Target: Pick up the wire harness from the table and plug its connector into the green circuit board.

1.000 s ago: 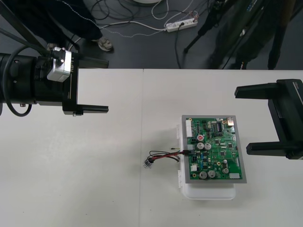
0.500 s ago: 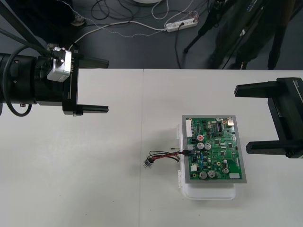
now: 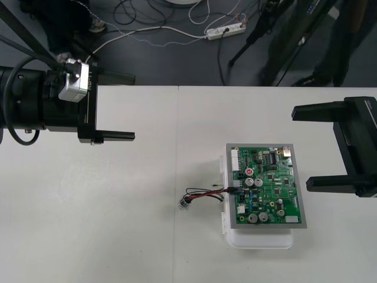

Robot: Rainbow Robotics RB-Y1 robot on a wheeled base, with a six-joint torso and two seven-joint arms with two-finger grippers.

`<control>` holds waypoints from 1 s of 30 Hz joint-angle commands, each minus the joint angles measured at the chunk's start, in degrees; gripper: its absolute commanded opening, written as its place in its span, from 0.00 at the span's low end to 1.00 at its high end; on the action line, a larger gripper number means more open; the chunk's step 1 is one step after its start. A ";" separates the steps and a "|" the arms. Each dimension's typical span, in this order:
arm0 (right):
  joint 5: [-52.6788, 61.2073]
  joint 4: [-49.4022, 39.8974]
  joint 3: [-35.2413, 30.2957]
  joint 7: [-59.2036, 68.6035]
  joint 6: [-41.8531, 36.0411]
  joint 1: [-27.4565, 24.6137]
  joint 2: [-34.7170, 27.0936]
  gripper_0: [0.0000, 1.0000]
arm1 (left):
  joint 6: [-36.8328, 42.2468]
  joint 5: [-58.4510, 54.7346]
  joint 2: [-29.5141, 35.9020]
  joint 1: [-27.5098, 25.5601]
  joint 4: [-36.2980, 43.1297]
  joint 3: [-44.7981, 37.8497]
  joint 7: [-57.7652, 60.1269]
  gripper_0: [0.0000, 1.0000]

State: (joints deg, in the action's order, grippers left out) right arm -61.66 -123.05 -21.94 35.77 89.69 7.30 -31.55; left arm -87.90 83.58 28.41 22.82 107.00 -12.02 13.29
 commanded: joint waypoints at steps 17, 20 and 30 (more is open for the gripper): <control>0.49 -1.22 -1.00 2.37 0.31 1.49 0.44 1.00 | -1.92 -0.17 2.00 2.31 1.81 -0.64 3.06 1.00; 0.49 -1.22 -1.00 2.37 0.31 1.49 0.44 1.00 | -1.92 -0.17 2.00 2.31 1.81 -0.64 3.06 1.00; 0.49 -1.22 -1.00 2.37 0.31 1.49 0.44 1.00 | -1.92 -0.17 2.00 2.31 1.81 -0.64 3.06 1.00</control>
State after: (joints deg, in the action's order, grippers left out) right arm -61.66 -123.05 -21.94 35.77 89.70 7.30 -31.55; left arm -87.90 83.58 28.41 22.82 107.00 -12.02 13.29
